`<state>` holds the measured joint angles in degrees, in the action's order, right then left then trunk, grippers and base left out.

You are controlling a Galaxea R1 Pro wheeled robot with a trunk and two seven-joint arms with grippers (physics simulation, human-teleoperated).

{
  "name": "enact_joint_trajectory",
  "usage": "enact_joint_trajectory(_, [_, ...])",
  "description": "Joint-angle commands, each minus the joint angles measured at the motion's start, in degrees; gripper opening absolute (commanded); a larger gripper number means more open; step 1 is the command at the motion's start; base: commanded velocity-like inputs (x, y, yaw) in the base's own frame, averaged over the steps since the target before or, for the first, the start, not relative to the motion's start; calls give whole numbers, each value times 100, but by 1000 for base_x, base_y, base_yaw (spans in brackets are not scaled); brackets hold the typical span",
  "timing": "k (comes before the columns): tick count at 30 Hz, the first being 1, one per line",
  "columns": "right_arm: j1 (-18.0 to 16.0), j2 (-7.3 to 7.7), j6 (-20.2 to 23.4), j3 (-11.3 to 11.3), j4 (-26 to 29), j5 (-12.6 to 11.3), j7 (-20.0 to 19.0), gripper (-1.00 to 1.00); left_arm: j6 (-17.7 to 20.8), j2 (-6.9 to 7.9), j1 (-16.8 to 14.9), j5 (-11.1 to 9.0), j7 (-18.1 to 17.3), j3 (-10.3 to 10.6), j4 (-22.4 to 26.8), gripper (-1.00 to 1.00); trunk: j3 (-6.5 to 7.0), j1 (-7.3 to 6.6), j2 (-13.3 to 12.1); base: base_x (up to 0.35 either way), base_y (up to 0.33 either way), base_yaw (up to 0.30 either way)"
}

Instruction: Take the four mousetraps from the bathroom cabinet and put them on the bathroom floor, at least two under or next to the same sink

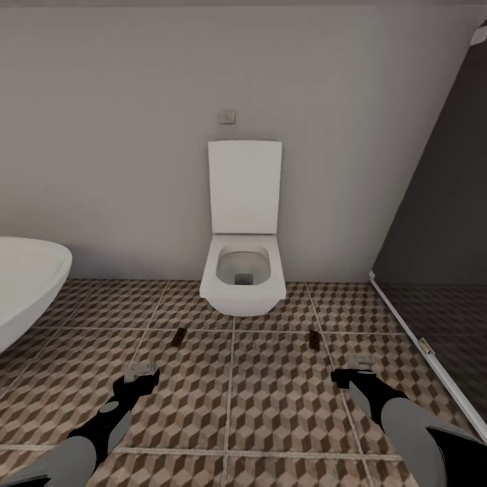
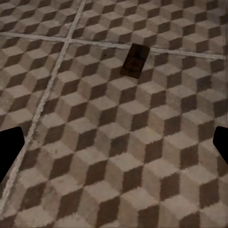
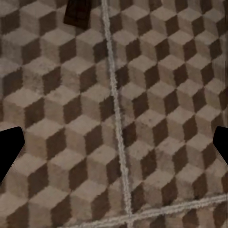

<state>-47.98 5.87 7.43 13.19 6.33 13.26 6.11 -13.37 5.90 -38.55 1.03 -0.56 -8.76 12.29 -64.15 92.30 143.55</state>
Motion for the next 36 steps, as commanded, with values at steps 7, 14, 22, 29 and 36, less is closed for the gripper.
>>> enact_joint_trajectory(7, [-1,7,31,44,8,61,4,100,-21,-8,-4,11,-10,-27,-7,100,151,-19,-8,0,0,0])
enact_joint_trajectory(14, [-1,3,31,48,8,48,7,100,-24,-4,-4,11,-21,-27,-7,100,306,-37,-17,0,0,0])
enact_joint_trajectory(22, [-1,2,17,65,5,-10,12,100,-25,7,-4,-3,-38,-36,-15,100,484,-58,-28,0,0,0])
enact_joint_trajectory(29, [63,2,-29,69,-18,-22,13,100,-25,10,-4,-61,-53,-44,-37,100,618,-172,-231,0,0,0])
enact_joint_trajectory(36, [59,14,-58,66,-258,3,13,100,-35,21,-2,-231,-63,-37,-163,100,743,-326,-512,0,0,0])
